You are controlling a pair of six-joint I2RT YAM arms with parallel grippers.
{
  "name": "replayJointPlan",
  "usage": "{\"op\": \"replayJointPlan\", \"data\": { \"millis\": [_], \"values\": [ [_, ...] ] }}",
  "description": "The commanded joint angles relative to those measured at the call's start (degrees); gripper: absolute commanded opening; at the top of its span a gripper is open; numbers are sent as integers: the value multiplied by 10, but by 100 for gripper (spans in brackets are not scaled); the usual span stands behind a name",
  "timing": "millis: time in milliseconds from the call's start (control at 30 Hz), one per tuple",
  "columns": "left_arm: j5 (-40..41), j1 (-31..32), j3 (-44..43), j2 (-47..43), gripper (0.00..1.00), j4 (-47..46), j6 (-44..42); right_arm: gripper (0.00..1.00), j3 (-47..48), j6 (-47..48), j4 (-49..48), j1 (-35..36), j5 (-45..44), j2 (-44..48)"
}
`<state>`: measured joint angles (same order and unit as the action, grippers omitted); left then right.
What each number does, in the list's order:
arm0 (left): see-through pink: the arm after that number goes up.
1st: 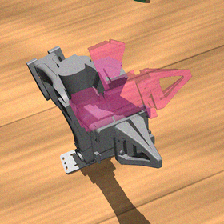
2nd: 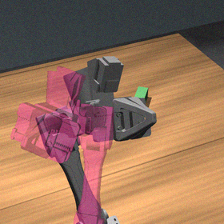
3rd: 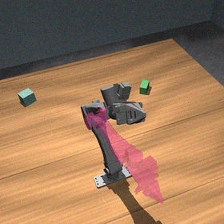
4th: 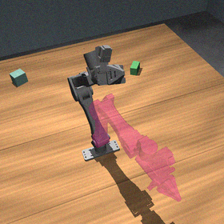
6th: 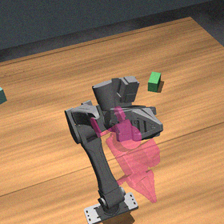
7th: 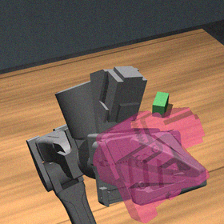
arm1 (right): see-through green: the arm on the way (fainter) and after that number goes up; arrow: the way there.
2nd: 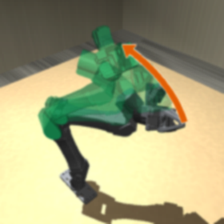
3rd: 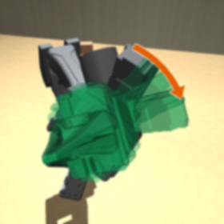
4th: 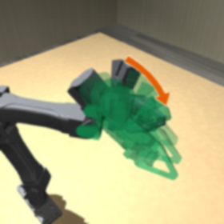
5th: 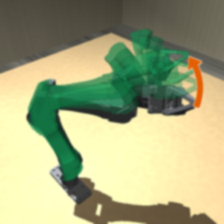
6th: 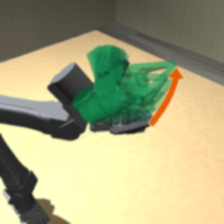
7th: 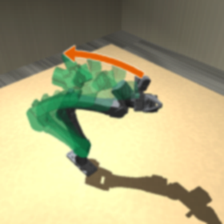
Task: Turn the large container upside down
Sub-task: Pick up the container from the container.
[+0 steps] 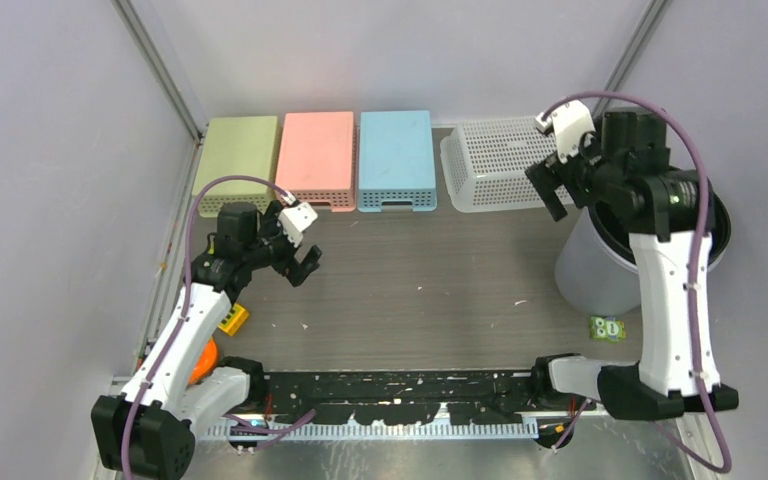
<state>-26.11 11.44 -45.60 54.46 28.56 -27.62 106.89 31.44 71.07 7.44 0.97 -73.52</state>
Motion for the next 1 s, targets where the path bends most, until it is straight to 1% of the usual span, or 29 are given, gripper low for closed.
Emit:
{"op": "replayJointPlan", "data": {
  "millis": [0,100,200,333,467,567,633,733,767,833,900,967],
  "values": [
    [-26,-5,-3,-8,100,-10,-8,100,-7,89,113,-3,-78,54],
    [-34,-5,-8,-4,100,-1,-9,100,-18,136,145,-3,-150,86],
    [-32,-5,-10,-4,100,2,-10,100,-12,158,191,-4,-193,107],
    [-34,-5,-7,-10,100,2,-12,100,16,153,265,-4,-191,111],
    [-36,-5,-7,-10,100,1,-13,100,2,147,279,-5,-183,100],
    [-37,-5,-7,-10,100,1,-12,100,-11,142,280,-20,-151,76],
    [-37,-5,-6,-13,100,1,-13,99,-2,140,277,-55,-100,49],
    [-36,-4,-3,-18,100,-1,-14,94,48,143,279,-151,-5,-9],
    [-37,-4,-2,-18,100,-2,-15,92,73,144,280,-193,27,-36],
    [-37,-5,-3,-18,100,-2,-14,90,94,145,281,-242,73,-68],
    [-37,-5,-2,-17,100,-2,-14,89,86,152,282,-264,100,-81],
    [-37,-4,-1,-16,100,-3,-15,89,60,166,282,-268,115,-76]
  ]
}}
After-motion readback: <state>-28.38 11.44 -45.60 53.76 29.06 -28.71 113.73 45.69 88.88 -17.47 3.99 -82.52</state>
